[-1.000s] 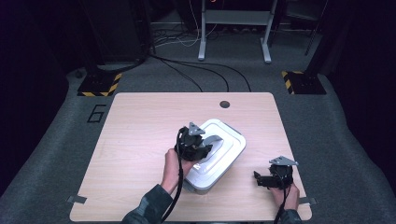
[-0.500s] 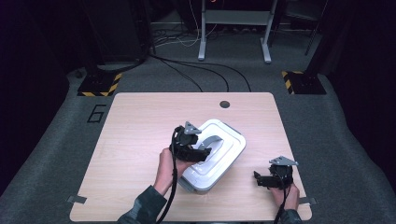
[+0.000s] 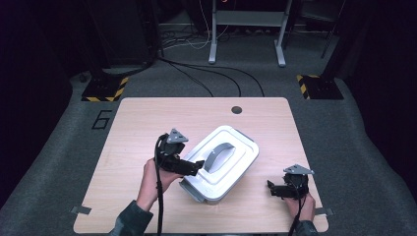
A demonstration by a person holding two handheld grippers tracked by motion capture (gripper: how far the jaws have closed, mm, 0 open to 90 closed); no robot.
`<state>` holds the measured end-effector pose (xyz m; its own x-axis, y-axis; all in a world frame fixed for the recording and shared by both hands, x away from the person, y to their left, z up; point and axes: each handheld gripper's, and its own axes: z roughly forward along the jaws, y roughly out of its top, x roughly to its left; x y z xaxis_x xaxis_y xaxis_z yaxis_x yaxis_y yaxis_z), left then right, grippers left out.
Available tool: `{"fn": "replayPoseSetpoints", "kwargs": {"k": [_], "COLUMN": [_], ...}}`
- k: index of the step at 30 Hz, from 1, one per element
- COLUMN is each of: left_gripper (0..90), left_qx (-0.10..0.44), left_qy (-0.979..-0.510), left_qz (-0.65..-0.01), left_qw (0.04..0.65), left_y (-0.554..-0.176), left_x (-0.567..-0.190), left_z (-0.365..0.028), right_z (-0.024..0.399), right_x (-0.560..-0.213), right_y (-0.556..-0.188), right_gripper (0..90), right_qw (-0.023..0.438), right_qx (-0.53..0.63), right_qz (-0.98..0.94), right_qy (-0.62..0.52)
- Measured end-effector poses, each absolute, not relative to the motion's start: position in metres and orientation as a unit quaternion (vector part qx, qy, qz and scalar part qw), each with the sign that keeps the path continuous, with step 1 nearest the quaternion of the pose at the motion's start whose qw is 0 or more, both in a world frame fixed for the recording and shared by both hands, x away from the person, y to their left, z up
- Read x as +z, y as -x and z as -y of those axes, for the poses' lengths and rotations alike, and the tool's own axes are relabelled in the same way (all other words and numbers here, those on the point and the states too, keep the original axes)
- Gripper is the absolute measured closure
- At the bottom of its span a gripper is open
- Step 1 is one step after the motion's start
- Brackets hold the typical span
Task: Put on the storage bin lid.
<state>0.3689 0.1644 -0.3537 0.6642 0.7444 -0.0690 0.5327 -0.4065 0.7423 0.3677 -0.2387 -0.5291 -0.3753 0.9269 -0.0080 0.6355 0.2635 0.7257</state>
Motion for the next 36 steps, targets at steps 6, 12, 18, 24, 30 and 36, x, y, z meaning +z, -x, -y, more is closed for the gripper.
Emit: {"fn": "replayPoseSetpoints", "kwargs": {"k": [6,12,18,24,30,36], "left_gripper": [4.6,2.6,3.2,2.7,2.8,1.8], "left_qx": [0.147,0.152,0.159,0.16,0.153,0.16], "left_qy": [-0.819,-0.809,-0.805,-0.792,-0.792,-0.785], "left_qz": [-0.408,-0.433,-0.448,-0.48,-0.494,-0.512], "left_qw": [0.376,0.368,0.354,0.341,0.323,0.31], "left_y": [-0.364,-0.36,-0.354,-0.348,-0.344,-0.345], "left_x": [-0.363,-0.376,-0.394,-0.423,-0.457,-0.489], "left_z": [-0.196,-0.222,-0.246,-0.269,-0.287,-0.306], "right_z": [0.239,0.239,0.239,0.238,0.239,0.239], "right_x": [-0.529,-0.529,-0.529,-0.529,-0.529,-0.529], "right_y": [-0.368,-0.368,-0.368,-0.367,-0.368,-0.368], "right_gripper": [3.6,3.6,3.6,3.6,3.6,3.5], "right_qw": [0.224,0.224,0.224,0.222,0.223,0.224], "right_qx": [0.325,0.325,0.325,0.326,0.326,0.325], "right_qz": [-0.762,-0.763,-0.763,-0.762,-0.763,-0.763], "right_qy": [-0.513,-0.512,-0.512,-0.514,-0.512,-0.512]}}
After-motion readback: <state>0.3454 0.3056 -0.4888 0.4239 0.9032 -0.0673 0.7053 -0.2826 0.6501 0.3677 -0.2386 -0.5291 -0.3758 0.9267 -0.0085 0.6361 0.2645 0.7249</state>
